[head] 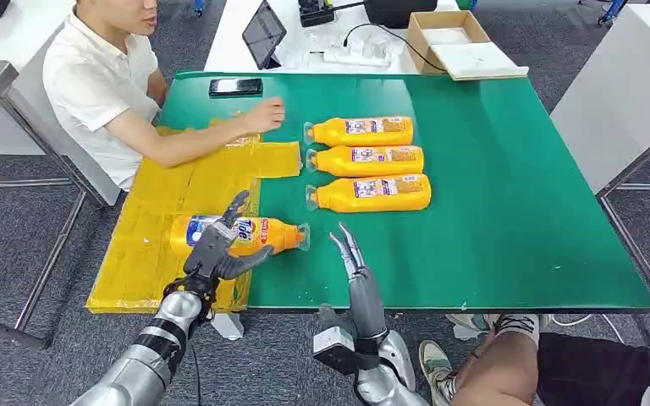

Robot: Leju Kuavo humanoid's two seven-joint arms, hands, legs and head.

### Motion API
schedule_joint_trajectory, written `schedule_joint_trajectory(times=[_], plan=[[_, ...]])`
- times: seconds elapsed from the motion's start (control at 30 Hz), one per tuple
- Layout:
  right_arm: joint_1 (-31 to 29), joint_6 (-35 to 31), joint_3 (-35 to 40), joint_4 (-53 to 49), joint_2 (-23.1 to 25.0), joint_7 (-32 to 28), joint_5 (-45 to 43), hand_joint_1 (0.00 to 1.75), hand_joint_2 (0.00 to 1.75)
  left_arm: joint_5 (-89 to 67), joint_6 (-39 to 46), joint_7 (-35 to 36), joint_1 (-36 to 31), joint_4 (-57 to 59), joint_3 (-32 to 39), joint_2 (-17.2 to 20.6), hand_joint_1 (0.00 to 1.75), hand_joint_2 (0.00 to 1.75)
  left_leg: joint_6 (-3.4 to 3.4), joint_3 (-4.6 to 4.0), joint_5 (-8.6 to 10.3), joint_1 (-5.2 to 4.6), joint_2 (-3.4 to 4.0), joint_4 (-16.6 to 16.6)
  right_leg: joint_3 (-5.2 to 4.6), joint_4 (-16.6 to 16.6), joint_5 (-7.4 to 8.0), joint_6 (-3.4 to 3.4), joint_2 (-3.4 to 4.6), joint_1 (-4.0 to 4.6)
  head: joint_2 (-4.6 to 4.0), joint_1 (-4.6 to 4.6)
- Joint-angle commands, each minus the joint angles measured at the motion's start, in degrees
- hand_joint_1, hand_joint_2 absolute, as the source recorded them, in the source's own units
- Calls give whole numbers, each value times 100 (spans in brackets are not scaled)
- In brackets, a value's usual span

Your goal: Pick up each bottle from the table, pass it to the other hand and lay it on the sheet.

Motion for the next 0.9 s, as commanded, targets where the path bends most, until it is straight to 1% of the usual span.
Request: schedule_joint_trajectory(times=[0.03,0.07,0.17,0.27,0.3,0.33,0.37,0.4,0.43,0.47,0.5,0.57,0.6,0.63,0.67,0.7,0.77,0.87,0.9], plan=[[51,-125,274,-160,-195,-182,30,0,0,279,606,-69,614,-1553,70,-77,0,175,-10,17,-14,6,15,0,15,-2,-10,-12,4,8,0,0],[51,-125,274,-160,-195,-182,30,0,0,279,606,-69,614,-1553,70,-77,0,175,-8,9,-10,5,11,-2,7,-3,-7,-10,2,6,0,0],[1,-102,277,-117,-201,-182,67,0,0,42,1131,-366,858,-2139,-233,53,0,175,-8,5,-10,6,13,1,1,-2,-6,-10,5,7,0,0],[-34,-178,238,-60,-244,-182,250,0,0,168,1026,-294,1082,-2555,-366,83,0,175,-7,1,-9,5,14,-1,-2,-3,-4,-9,6,7,0,0],[-55,-296,121,8,-285,-182,453,0,0,196,1028,-278,1189,-2724,-413,100,0,175,-12,12,-15,7,17,0,8,-2,-10,-14,6,9,0,-2],[-53,-247,51,-23,-310,-182,483,0,0,207,1034,-270,1244,-2808,-437,110,0,175,-10,15,-14,5,16,-3,10,-4,-10,-13,5,7,0,0],[-55,-305,-25,-19,-343,-182,588,0,0,231,1040,-262,1294,-2885,-442,111,0,175,-6,2,-7,3,10,-3,-1,-5,-4,-8,3,5,0,0],[-79,-480,-215,30,-406,-122,869,0,0,411,969,-253,1411,-3050,-419,96,0,175,-9,14,-14,6,16,-2,10,-5,-9,-12,5,8,0,-2],[-62,-432,-406,-29,-448,-77,970,0,175,504,913,-242,1506,-3189,-431,126,0,175,-7,8,-11,3,15,-2,4,-4,-7,-10,6,5,0,0],[-71,-450,-569,-10,-506,63,1178,0,175,662,882,-224,1593,-3302,-379,97,0,175,-5,4,-8,2,12,-4,0,-6,-4,-7,3,3,0,0],[-104,-570,-781,35,-653,351,1482,0,175,790,917,-257,1766,-3524,-305,84,0,175,-8,14,-13,4,13,-3,12,-7,-9,-11,1,6,0,0],[-90,-388,-1121,26,-698,280,1624,0,175,811,933,-247,1887,-3701,-295,116,0,175,-4,5,-7,-1,10,-5,3,-8,-4,-6,1,1,0,0],[-115,-458,-1239,93,-760,435,1800,0,175,839,973,-253,1951,-3782,-252,107,0,175,-3,1,-6,-2,8,-6,-1,-7,-3,-5,1,-1,0,-2],[-117,-455,-1261,98,-787,435,1798,0,175,839,974,-253,1959,-3787,-248,112,0,175,-5,8,-11,-1,10,-3,6,-7,-7,-8,0,2,0,0],[-138,-499,-1300,164,-808,563,1956,0,175,859,1017,-274,1989,-3832,-210,90,0,175,-3,0,-7,-1,6,-3,0,-7,-4,-6,-2,1,0,0],[-183,-542,-1455,243,-875,814,2132,0,175,853,1125,-349,2089,-3954,-154,70,0,175,-7,12,-13,2,9,-3,12,-8,-9,-11,-2,5,0,2],[-261,-494,-1658,370,-1055,1124,2361,0,175,802,1245,-408,2250,-4135,-89,73,0,175,-8,14,-15,2,15,-4,13,-10,-9,-12,5,5,0,0],[-277,-406,-1791,378,-1105,1091,2355,0,175,801,1261,-408,2311,-4199,-67,79,0,175,-2,-3,-7,-2,5,-5,-1,-10,-3,-5,0,0,0,0],[-305,-410,-1831,445,-1118,1270,2595,0,175,722,1351,-443,2327,-4208,-51,65,0,175,-6,8,-12,1,11,-5,9,-11,-6,-10,2,4,0,-2]])
